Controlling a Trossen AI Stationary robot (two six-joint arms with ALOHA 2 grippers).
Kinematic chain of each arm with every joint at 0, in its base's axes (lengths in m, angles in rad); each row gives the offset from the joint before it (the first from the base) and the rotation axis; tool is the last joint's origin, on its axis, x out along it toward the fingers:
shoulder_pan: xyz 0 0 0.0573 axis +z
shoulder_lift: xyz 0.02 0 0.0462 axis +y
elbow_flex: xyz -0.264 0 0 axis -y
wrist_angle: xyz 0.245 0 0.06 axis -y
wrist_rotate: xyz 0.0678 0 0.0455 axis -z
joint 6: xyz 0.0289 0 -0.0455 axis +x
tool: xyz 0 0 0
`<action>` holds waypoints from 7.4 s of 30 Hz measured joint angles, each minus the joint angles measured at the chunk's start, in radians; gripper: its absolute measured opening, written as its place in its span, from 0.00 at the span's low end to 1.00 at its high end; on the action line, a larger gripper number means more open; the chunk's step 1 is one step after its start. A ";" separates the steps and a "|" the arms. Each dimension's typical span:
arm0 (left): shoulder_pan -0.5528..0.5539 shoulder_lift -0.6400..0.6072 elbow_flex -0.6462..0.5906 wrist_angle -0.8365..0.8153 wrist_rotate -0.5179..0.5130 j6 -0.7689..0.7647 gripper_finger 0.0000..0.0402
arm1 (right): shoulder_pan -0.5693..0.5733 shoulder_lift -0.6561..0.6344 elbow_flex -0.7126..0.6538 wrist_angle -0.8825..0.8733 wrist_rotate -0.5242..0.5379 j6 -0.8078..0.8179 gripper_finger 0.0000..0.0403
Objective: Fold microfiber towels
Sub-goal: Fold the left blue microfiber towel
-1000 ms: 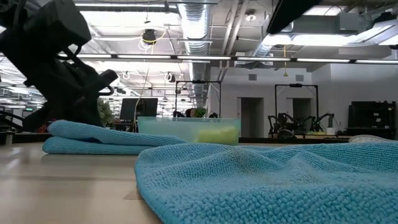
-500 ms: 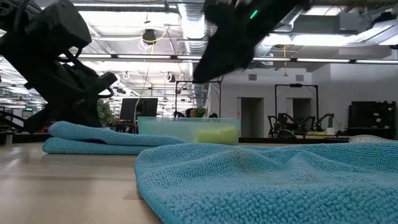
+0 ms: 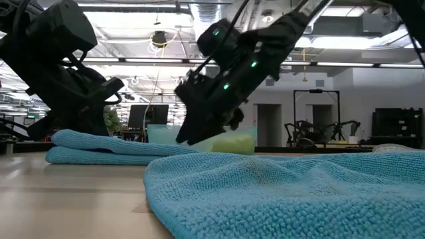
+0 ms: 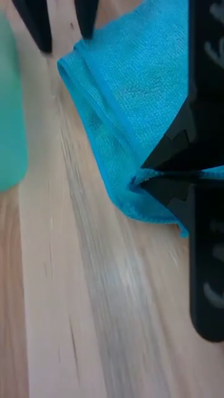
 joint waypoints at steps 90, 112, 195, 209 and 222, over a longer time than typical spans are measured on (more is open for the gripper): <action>-0.102 0.226 0.052 0.223 0.040 0.180 0.49 | 0.091 -0.080 0.024 -0.360 -0.013 0.550 0.58; -0.114 0.412 0.111 0.526 0.026 0.188 0.49 | 0.110 -0.084 0.024 -0.595 0.044 0.564 0.58; -0.109 0.382 0.141 0.572 0.159 0.218 0.49 | 0.148 -0.079 0.053 0.012 -0.047 0.489 0.23; -0.108 0.382 0.142 0.556 0.174 0.222 0.49 | 0.264 -0.132 0.033 -0.311 0.148 0.418 0.29; -0.108 0.383 0.141 0.571 0.162 0.221 0.49 | 0.264 -0.069 -0.049 0.012 0.151 0.416 0.29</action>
